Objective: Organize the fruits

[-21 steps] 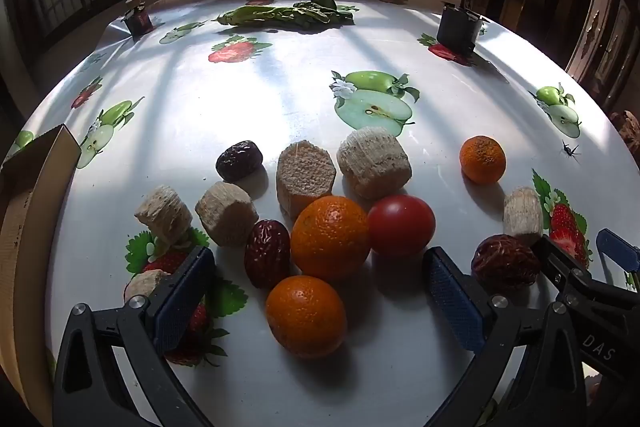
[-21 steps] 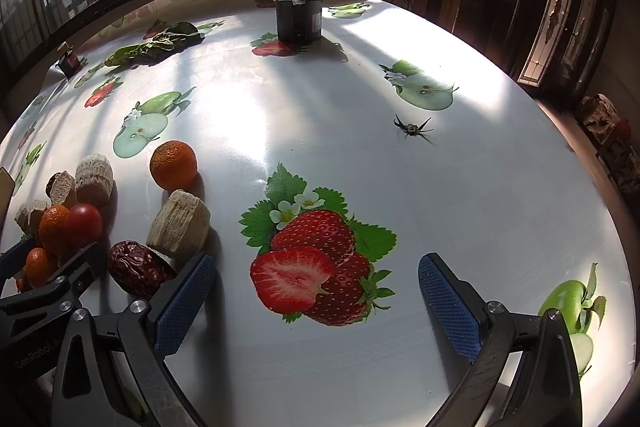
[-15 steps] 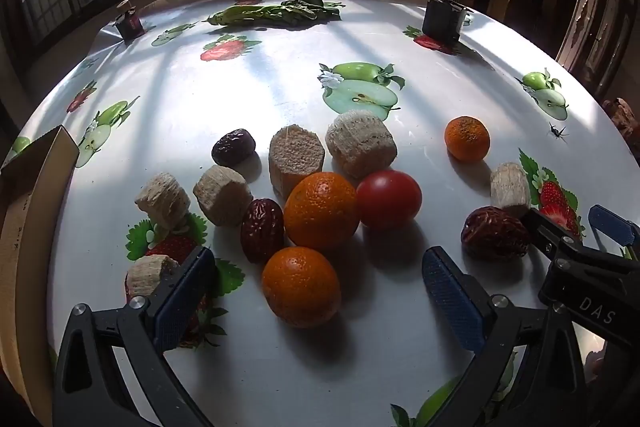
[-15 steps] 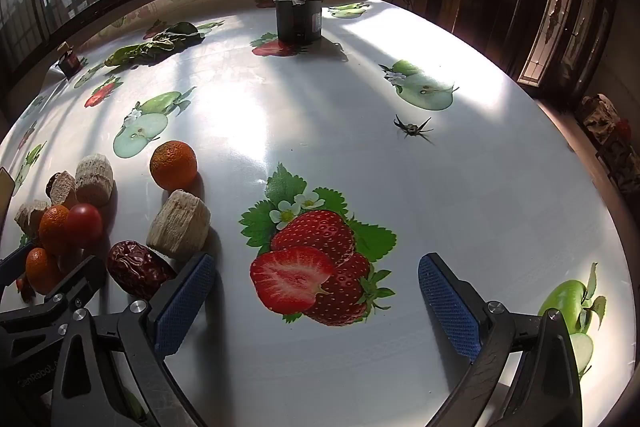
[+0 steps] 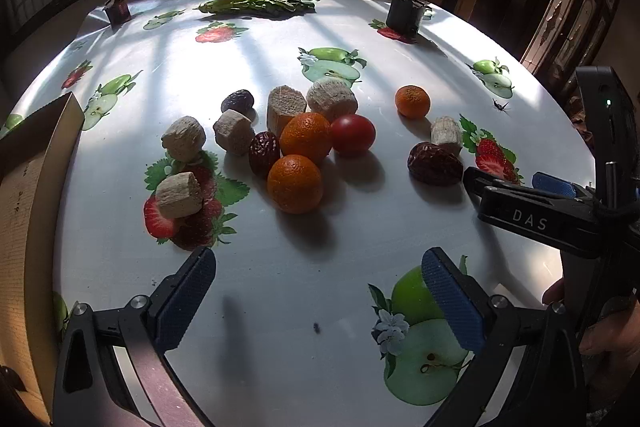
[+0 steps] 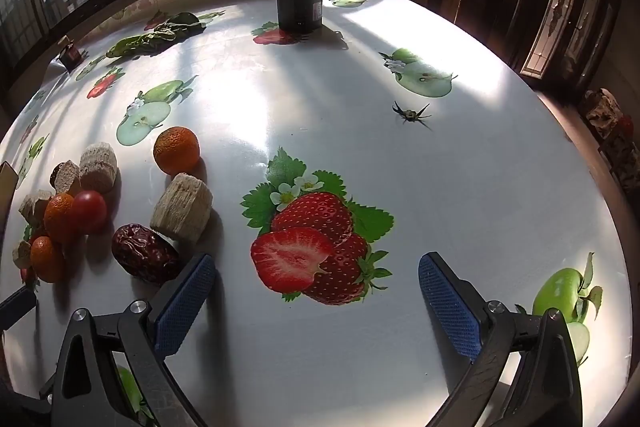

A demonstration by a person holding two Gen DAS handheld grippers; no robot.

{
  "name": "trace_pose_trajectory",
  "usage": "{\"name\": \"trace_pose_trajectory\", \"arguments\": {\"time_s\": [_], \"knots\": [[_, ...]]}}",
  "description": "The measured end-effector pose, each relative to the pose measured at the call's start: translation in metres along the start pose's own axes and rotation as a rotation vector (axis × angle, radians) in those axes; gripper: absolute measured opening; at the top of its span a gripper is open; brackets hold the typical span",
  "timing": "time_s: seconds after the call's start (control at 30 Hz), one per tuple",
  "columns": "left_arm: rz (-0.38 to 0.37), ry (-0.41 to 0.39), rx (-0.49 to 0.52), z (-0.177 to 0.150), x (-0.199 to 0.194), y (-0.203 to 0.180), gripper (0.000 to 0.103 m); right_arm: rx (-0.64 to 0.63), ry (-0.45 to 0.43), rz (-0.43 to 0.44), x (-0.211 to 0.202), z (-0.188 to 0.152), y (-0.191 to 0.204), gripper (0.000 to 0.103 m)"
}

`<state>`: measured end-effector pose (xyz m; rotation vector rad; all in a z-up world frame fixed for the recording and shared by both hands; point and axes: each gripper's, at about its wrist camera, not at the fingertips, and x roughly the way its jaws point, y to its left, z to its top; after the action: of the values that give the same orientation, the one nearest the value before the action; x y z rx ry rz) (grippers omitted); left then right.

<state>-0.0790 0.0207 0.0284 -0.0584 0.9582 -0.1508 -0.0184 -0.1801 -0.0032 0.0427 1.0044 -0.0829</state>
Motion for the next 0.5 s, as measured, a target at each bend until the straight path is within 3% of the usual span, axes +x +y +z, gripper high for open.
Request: {"name": "trace_pose_trajectory", "arguments": {"time_s": [0.2, 0.33, 0.5], "knots": [[0.103, -0.19, -0.038, -0.005, -0.066, 0.023, 0.096, 0.02, 0.015, 0.041, -0.014, -0.011, 0.005, 0.102], [0.149, -0.301, -0.068, -0.01, -0.099, 0.038, 0.096, 0.084, -0.075, 0.095, -0.051, -0.027, 0.012, 0.102], [0.214, -0.338, -0.08, -0.01, -0.117, 0.048, 0.096, 0.096, -0.202, 0.127, -0.098, -0.046, 0.029, 0.102]]}}
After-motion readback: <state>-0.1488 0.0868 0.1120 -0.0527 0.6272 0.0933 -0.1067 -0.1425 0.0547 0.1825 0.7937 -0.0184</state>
